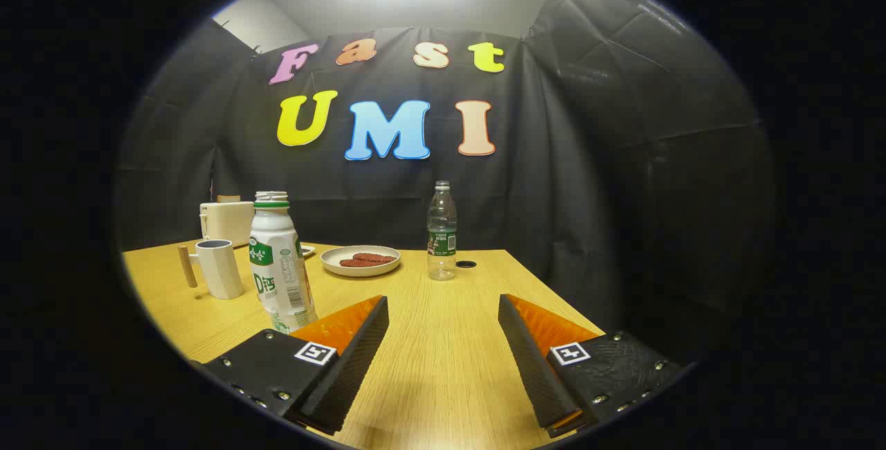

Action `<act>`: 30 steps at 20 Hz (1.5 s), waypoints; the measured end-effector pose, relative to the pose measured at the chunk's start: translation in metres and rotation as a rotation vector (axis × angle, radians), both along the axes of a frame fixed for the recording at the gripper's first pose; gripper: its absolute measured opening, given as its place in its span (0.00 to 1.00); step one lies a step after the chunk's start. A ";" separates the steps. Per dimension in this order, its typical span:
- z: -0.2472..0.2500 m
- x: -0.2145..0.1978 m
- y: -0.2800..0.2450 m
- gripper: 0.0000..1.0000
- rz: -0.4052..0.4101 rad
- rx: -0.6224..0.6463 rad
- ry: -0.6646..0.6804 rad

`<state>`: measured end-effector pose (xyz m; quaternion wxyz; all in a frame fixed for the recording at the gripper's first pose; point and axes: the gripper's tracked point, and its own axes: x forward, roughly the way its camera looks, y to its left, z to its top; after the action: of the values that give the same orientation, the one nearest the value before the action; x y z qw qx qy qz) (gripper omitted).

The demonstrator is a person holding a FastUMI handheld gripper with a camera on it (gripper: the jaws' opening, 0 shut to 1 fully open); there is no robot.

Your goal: Take the bottle from table, then pour the juice into the cup, finally place the bottle on the coaster

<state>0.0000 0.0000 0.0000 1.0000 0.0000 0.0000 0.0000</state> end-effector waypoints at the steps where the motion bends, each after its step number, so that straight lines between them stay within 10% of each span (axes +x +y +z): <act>1: 0.000 0.000 0.000 0.97 0.000 0.000 0.000; 21: 0.039 0.055 0.002 0.97 -0.060 -0.061 -0.083; 30: 0.081 0.027 0.070 0.97 0.109 0.107 -0.117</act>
<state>0.0269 0.0705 0.0810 0.9954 0.0532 -0.0583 0.0542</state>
